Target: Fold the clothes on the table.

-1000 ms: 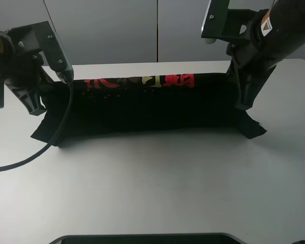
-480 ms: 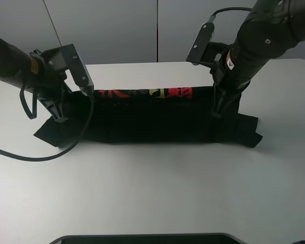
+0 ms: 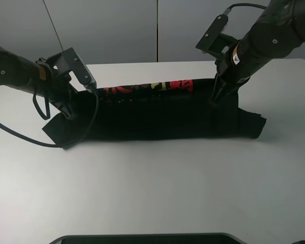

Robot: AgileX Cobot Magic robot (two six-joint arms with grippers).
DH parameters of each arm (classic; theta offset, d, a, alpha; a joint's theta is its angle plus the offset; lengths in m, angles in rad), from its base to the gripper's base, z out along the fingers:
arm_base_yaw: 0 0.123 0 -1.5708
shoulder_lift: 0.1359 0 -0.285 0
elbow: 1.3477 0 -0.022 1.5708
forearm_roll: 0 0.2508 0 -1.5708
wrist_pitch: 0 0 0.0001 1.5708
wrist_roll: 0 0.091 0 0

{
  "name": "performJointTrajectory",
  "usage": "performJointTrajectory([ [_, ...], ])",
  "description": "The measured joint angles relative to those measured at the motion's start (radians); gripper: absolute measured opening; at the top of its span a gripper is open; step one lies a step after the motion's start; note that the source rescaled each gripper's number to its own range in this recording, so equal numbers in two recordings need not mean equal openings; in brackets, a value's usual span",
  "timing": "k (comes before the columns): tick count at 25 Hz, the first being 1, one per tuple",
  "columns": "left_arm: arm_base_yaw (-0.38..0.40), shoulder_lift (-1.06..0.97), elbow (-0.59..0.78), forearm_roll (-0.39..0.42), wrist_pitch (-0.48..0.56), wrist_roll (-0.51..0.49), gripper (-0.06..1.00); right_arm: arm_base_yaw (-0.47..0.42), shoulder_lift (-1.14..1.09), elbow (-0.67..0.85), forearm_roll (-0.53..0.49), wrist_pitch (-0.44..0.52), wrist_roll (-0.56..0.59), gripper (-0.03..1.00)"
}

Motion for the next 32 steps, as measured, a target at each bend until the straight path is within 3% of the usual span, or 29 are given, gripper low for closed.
performJointTrajectory([
  [6, 0.019, 0.026, 0.000, 0.002, -0.070, 0.000, 0.01, -0.002, 0.066, 0.000, -0.057, -0.028, 0.051, 0.00],
  [10, 0.026, 0.063, 0.000, 0.002, -0.070, 0.002, 0.17, -0.021, 0.094, 0.000, -0.150, -0.068, 0.222, 0.08],
  [12, 0.026, 0.073, 0.000, -0.030, -0.070, -0.001, 0.35, -0.025, 0.094, 0.000, -0.187, -0.078, 0.291, 0.24],
  [13, 0.028, 0.072, 0.000, -0.062, -0.075, -0.003, 0.44, -0.027, 0.094, 0.000, -0.198, -0.081, 0.317, 0.36],
  [16, 0.027, 0.074, -0.004, -0.173, -0.083, -0.017, 0.81, -0.029, 0.094, 0.000, -0.206, -0.081, 0.406, 0.86],
  [17, 0.027, 0.073, -0.015, -0.218, -0.076, -0.021, 0.93, -0.029, 0.094, 0.000, -0.208, -0.070, 0.436, 0.94],
  [18, 0.027, 0.073, -0.024, -0.259, -0.051, -0.025, 0.97, -0.029, 0.094, 0.000, -0.208, -0.054, 0.462, 0.97],
  [22, 0.027, 0.075, -0.106, -0.393, 0.163, -0.048, 0.99, -0.029, 0.086, 0.000, -0.175, 0.030, 0.533, 0.99],
  [25, 0.028, 0.075, -0.200, -0.430, 0.355, -0.135, 0.99, -0.029, 0.071, -0.016, -0.096, 0.101, 0.535, 0.99],
  [28, 0.030, 0.079, -0.296, -0.441, 0.519, -0.266, 0.99, -0.031, 0.070, -0.071, 0.045, 0.188, 0.467, 0.99],
  [32, 0.059, 0.101, -0.360, -0.445, 0.630, -0.392, 0.99, -0.085, 0.070, -0.129, 0.306, 0.264, 0.304, 0.99],
])
